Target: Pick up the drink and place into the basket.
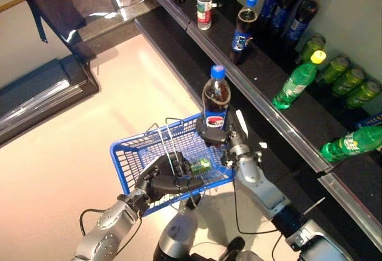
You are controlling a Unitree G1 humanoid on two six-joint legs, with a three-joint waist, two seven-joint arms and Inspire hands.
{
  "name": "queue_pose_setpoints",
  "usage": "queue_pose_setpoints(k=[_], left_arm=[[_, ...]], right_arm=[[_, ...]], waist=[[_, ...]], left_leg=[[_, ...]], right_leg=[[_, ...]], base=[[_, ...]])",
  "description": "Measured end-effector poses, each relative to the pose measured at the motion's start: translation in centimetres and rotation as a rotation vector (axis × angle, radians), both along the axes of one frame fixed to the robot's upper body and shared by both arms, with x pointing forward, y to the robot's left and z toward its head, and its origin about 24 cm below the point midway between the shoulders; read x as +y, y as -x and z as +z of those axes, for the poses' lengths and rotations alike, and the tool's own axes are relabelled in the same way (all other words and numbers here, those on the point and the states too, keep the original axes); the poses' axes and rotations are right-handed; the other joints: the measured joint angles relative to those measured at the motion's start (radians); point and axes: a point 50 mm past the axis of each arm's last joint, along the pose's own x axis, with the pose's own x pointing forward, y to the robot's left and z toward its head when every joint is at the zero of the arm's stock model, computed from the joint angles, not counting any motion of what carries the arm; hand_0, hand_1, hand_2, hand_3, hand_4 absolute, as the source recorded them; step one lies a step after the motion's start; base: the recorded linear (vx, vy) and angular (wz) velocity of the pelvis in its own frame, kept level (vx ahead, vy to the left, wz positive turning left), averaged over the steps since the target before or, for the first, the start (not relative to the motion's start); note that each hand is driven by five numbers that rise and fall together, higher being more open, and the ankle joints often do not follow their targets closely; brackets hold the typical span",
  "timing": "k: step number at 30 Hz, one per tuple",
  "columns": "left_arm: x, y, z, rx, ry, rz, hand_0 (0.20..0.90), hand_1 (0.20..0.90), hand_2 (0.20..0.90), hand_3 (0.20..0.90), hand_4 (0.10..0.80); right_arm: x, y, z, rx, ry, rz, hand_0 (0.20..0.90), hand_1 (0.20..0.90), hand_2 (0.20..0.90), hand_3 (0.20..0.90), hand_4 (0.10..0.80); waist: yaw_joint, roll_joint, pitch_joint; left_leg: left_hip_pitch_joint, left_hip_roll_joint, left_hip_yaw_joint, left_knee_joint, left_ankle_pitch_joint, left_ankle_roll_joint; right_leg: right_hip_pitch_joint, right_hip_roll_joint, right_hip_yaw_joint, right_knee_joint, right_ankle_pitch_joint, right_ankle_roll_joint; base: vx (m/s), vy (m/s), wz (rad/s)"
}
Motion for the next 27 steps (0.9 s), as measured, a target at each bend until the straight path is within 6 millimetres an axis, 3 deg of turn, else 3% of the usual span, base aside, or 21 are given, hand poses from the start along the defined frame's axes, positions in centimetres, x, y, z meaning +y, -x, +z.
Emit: queue_pose_setpoints(k=[10,17,20,27], left_arm=[[0.1,0.2,0.4,-0.032,0.002,-0.089,0.300,0.300,0.300,0.200,0.100],[0.3,0.2,0.5,-0.035,-0.011,-0.094,0.300,0.300,0.300,0.200,0.100],[0.3,0.0,0.7,-0.045,-0.016,-0.098,0.300,0.300,0.300,0.200,0.100],[0.4,-0.8,1.6,-0.066,-0.046,-0.145,0.300,0.300,0.300,0.200,0.100]], right_arm=[[0.0,1.1,-5.9,0.245,0.011,-0.100,0.300,0.300,0.300,0.200,0.100],[0.2,2.3,-7.9,0.363,-0.075,-0.118,0.300,0.300,0.300,0.200,0.100],[0.5,2.5,-8.6,0.433,-0.172,-0.095,0.300,0.300,0.300,0.200,0.100],[1.5,3.0,-10.1,0.630,-0.596,-0.016,0.300,0.300,0.300,0.200,0.100]], waist=[[0.025,-0.018,0.010],[0.027,-0.021,0.012],[0.030,-0.032,0.018],[0.052,-0.062,0.035]], left_leg=[[-0.021,-0.001,-0.016,0.005,-0.001,-0.002],[-0.039,-0.001,-0.016,0.007,-0.001,-0.003],[-0.040,-0.001,-0.017,0.006,-0.001,-0.003],[-0.041,-0.001,-0.018,0.006,-0.002,-0.004]], right_leg=[[-0.008,-0.003,-0.024,-0.004,-0.004,-0.004],[-0.026,-0.002,-0.024,-0.004,-0.005,-0.004],[-0.027,0.000,-0.025,-0.003,-0.005,-0.003],[-0.027,0.000,-0.025,-0.004,-0.006,-0.005]], base=[[-0.009,-0.028,0.05],[-0.010,-0.020,0.00],[0.007,-0.054,0.01],[0.025,-0.036,0.00]])
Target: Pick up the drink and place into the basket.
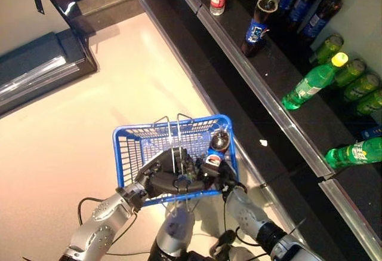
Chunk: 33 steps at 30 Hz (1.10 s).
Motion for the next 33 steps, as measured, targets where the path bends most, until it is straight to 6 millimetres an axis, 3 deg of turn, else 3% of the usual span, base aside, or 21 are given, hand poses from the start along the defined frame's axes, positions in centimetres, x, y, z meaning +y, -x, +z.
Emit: queue_pose_setpoints(k=[4,14,24,33], left_arm=[[0.5,-0.1,0.1,0.001,-0.032,-0.010,0.300,0.300,0.300,0.200,0.100],[0.4,0.1,0.4,0.011,-0.050,-0.059,0.300,0.300,0.300,0.200,0.100],[0.3,-0.1,1.2,0.002,-0.081,-0.110,0.300,0.300,0.300,0.200,0.100],[0.4,-0.6,2.2,-0.031,-0.117,-0.166,0.300,0.300,0.300,0.200,0.100]], right_arm=[[1.1,0.5,-0.4,0.046,-0.084,0.039,0.300,0.300,0.300,0.200,0.100],[1.1,0.1,-0.7,0.076,-0.091,0.062,0.300,0.300,0.300,0.200,0.100],[-0.6,-1.1,-1.8,0.186,-0.146,-0.046,0.300,0.300,0.300,0.200,0.100],[-2.1,-2.9,-1.4,0.244,-0.227,-0.188,0.300,0.300,0.300,0.200,0.100]], waist=[[0.008,-0.002,0.001],[0.032,-0.019,0.011],[0.038,-0.024,0.015],[0.055,-0.027,0.024]], left_leg=[[-0.001,-0.002,-0.002,0.001,0.000,0.000],[-0.001,-0.009,-0.022,0.002,0.000,-0.001],[-0.001,-0.013,-0.025,0.003,0.000,-0.001],[-0.002,-0.016,-0.032,0.006,0.000,-0.001]], right_leg=[[0.000,0.001,-0.002,0.000,0.000,0.000],[0.011,-0.002,-0.024,0.002,-0.009,0.000],[0.013,0.002,-0.027,0.004,-0.011,0.002],[0.019,0.003,-0.030,0.001,-0.011,0.002]], base=[[0.033,-0.018,0.01],[0.049,0.001,0.06],[0.016,-0.002,0.01],[0.024,-0.008,0.02]])
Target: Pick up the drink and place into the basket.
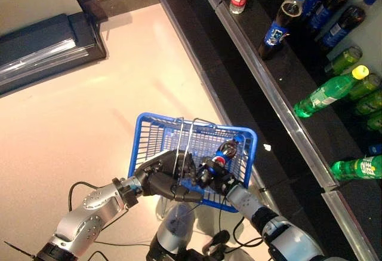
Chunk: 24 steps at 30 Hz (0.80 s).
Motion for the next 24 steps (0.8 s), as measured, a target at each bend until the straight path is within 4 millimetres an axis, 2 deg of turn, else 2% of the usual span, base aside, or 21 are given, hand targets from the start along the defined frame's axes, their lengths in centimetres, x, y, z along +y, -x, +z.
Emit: queue_pose_setpoints(k=[3,4,6,7,8,9,10,19,24], left_arm=[[-0.5,-0.3,0.7,-0.020,-0.003,-0.025,0.300,0.300,0.300,0.200,0.100],[-0.5,-0.4,0.8,-0.024,-0.003,-0.028,0.300,0.300,0.300,0.200,0.100],[-0.5,-0.5,0.9,-0.024,-0.004,-0.030,0.300,0.300,0.300,0.200,0.100],[-0.5,-0.5,0.9,-0.026,-0.004,-0.030,0.300,0.300,0.300,0.200,0.100],[-0.6,-0.5,1.0,-0.029,-0.004,-0.032,0.300,0.300,0.300,0.200,0.100],[-0.6,-0.6,1.0,-0.031,-0.004,-0.032,0.300,0.300,0.300,0.200,0.100],[-0.6,-0.6,1.0,-0.032,-0.004,-0.032,0.300,0.300,0.300,0.200,0.100],[0.1,-0.6,1.0,-0.011,-0.058,-0.033,0.300,0.300,0.300,0.200,0.100],[0.3,-0.6,0.5,0.029,-0.084,-0.004,0.300,0.300,0.300,0.200,0.100]], right_arm=[[-0.3,-0.9,0.6,-0.004,-0.016,-0.034,0.300,0.300,0.300,0.200,0.100],[-0.3,-1.1,0.7,0.001,-0.019,-0.041,0.319,0.319,0.319,0.222,0.122],[-0.3,-1.4,1.0,-0.001,-0.026,-0.044,0.305,0.305,0.305,0.205,0.105],[-0.2,-1.4,1.1,-0.003,-0.028,-0.045,0.340,0.340,0.340,0.247,0.147],[-0.2,-1.5,1.1,-0.003,-0.035,-0.048,0.415,0.415,0.415,0.335,0.235],[-0.2,-1.5,1.1,-0.002,-0.038,-0.049,0.601,0.601,0.601,0.551,0.451],[-0.1,-1.5,1.1,0.000,-0.042,-0.049,0.900,0.900,0.900,0.900,0.800],[0.9,-1.2,1.0,0.022,-0.092,-0.037,0.900,0.900,0.900,0.900,0.800],[1.2,-1.9,1.8,-0.026,-0.124,-0.050,0.900,0.900,0.900,0.900,0.800]], waist=[[0.002,-0.002,0.015],[0.001,-0.002,0.015],[0.000,-0.002,0.016],[0.000,-0.002,0.016],[0.001,-0.003,0.016],[0.001,-0.003,0.016],[0.001,-0.003,0.016],[0.000,-0.028,0.033],[0.001,-0.031,0.038]], left_leg=[[0.000,-0.001,-0.004,0.006,-0.001,-0.001],[0.000,-0.001,-0.004,0.008,-0.002,-0.002],[0.000,-0.002,-0.005,0.009,-0.002,-0.002],[0.000,-0.001,-0.005,0.009,-0.002,-0.002],[-0.001,-0.001,-0.005,0.009,-0.002,-0.002],[-0.001,-0.001,-0.005,0.009,-0.002,-0.002],[-0.001,-0.001,-0.005,0.009,-0.002,-0.002],[-0.009,0.001,-0.010,0.016,-0.004,-0.004],[-0.012,0.001,-0.014,0.018,-0.004,-0.005]], right_leg=[[0.004,0.002,-0.002,0.000,0.000,0.000],[0.006,0.001,-0.002,0.000,0.000,0.000],[0.006,0.002,-0.002,-0.001,0.000,0.000],[0.006,0.002,-0.002,-0.001,0.000,0.000],[0.006,0.003,-0.002,-0.001,0.000,0.001],[0.006,0.003,-0.002,-0.001,0.000,0.001],[0.006,0.003,-0.002,-0.001,0.000,0.001],[0.004,0.007,-0.004,-0.001,0.000,-0.001],[0.003,0.009,-0.004,-0.001,0.000,0.000]], base=[[0.020,-0.014,0.04],[0.000,0.000,0.00],[0.000,0.000,0.00],[0.000,0.000,0.00],[0.000,0.000,0.00],[0.000,0.000,0.00],[0.000,0.000,0.00],[0.012,-0.007,0.01],[0.007,-0.008,0.02]])
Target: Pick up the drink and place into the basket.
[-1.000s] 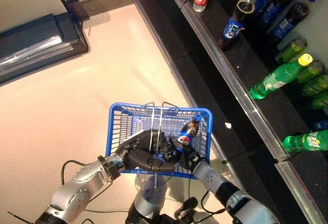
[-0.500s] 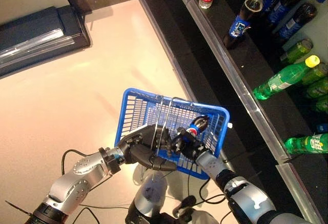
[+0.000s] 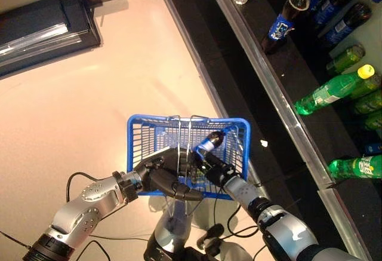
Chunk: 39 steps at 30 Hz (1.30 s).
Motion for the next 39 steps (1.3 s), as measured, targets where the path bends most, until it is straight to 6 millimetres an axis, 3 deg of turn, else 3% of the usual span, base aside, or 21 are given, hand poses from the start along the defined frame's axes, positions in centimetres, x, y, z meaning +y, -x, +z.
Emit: queue_pose_setpoints(k=[11,19,25,34,39], left_arm=[[0.7,0.0,-0.3,0.018,-0.023,0.046,0.300,0.300,0.300,0.200,0.100],[2.3,0.9,-2.4,0.024,-0.015,0.173,0.300,0.300,0.300,0.200,0.100],[2.8,1.9,-3.5,0.003,0.004,0.284,0.300,0.300,0.300,0.200,0.100],[4.8,2.2,-6.0,-0.019,-0.127,0.502,0.300,0.300,0.300,0.200,0.100],[6.3,3.0,-8.6,0.057,-0.160,0.668,0.300,0.300,0.300,0.200,0.100]], right_arm=[[1.6,-0.6,2.9,-0.234,-0.094,-0.003,0.900,0.900,0.900,0.900,0.800],[2.0,4.8,3.2,-0.409,-0.191,0.090,0.900,0.900,0.900,0.900,0.800],[0.9,8.4,3.6,-0.549,-0.188,0.206,0.900,0.900,0.900,0.900,0.800],[-0.9,9.7,4.6,-0.664,-0.121,0.341,0.900,0.900,0.900,0.900,0.800],[-1.1,10.7,4.3,-0.678,-0.156,0.382,0.900,0.900,0.900,0.900,0.800]], waist=[[-0.004,-0.004,0.003],[-0.083,-0.019,0.009],[-0.135,-0.034,0.010],[-0.233,-0.057,-0.001],[-0.277,-0.090,-0.040]], left_leg=[[-0.002,0.003,0.003,0.000,-0.001,-0.001],[-0.018,0.024,0.055,0.011,-0.002,0.001],[-0.021,0.040,0.095,0.010,-0.002,0.001],[0.022,0.067,0.169,-0.016,-0.003,0.002],[0.078,0.075,0.226,-0.055,-0.008,0.009]], right_leg=[[-0.004,0.001,0.003,0.003,0.001,0.002],[-0.026,0.002,0.014,0.016,0.005,-0.002],[-0.049,0.007,0.056,0.016,0.014,-0.007],[-0.049,0.015,0.135,-0.014,0.044,-0.011],[-0.015,0.017,0.183,-0.073,0.072,-0.006]], base=[[-0.013,0.004,-0.01],[-0.045,0.037,-0.06],[-0.043,0.015,-0.18],[0.007,0.064,-0.26],[0.071,0.121,-0.31]])
